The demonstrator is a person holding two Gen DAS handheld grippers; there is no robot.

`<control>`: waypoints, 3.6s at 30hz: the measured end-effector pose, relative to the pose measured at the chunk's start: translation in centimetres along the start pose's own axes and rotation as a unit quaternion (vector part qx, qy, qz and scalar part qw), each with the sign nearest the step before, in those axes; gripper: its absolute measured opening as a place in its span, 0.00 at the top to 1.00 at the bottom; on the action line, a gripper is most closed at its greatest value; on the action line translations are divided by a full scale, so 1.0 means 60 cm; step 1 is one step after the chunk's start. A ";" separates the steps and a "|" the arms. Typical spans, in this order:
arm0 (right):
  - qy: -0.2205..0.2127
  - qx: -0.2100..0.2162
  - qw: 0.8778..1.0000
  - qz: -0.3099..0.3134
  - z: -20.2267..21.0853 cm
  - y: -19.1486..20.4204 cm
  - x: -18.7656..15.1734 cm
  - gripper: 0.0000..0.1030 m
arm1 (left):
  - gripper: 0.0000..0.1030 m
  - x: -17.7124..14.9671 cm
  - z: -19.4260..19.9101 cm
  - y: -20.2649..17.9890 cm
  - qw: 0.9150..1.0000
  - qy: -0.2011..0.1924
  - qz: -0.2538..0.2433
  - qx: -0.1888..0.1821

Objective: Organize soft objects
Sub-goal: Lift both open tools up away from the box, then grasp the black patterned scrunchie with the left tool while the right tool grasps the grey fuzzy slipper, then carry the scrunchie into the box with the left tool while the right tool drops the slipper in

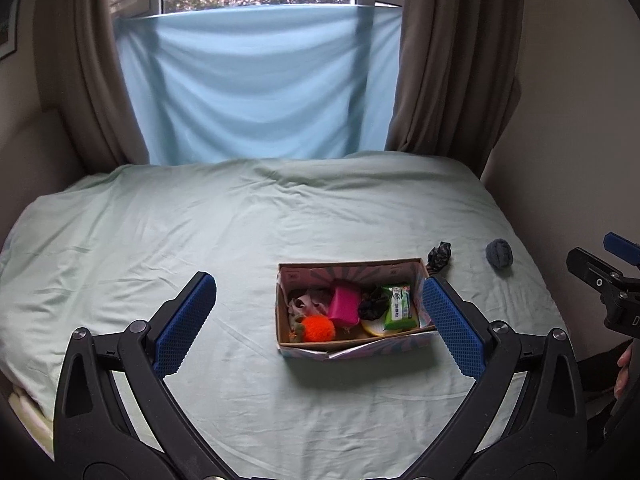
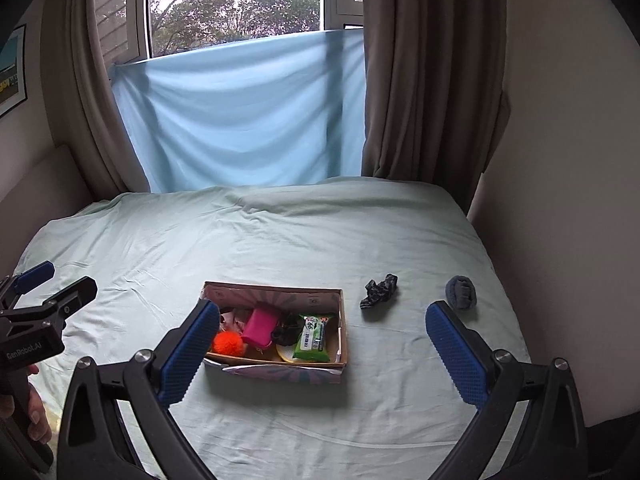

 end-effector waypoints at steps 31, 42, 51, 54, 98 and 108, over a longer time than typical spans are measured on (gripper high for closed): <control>0.048 0.000 0.995 -0.092 -0.160 -0.423 -0.001 0.00 | 0.00 0.023 -0.280 -0.405 0.997 0.069 0.002 -0.029; 0.101 0.030 0.986 -0.127 -0.370 -0.530 -0.022 0.00 | 0.00 -0.029 -0.530 -0.545 0.991 0.134 -0.013 -0.015; 0.132 0.026 0.980 -0.143 -0.542 -0.576 -0.079 0.00 | 0.00 -0.104 -0.720 -0.577 0.981 0.185 -0.055 0.020; 0.139 0.017 0.980 -0.143 -0.587 -0.587 -0.105 0.00 | 0.01 -0.128 -0.770 -0.581 0.978 0.195 -0.071 0.032; 0.124 0.009 0.990 -0.073 -0.553 -0.604 -0.076 0.41 | 0.54 -0.054 -0.678 -0.606 0.982 0.183 -0.026 -0.030; 0.087 0.018 0.992 -0.092 -0.366 -0.533 0.015 0.41 | 0.54 0.019 -0.475 -0.541 0.988 0.142 0.028 -0.044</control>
Point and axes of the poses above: each gripper's, at about its wrist camera, not at the fingertips, and z roughly against the way its jaws point, y to its left, x to its top, the point moved 6 cm from there along -z, roughly the way its jaws point, and after that the axes turned 1 degree about x, right-handed, at the moved point
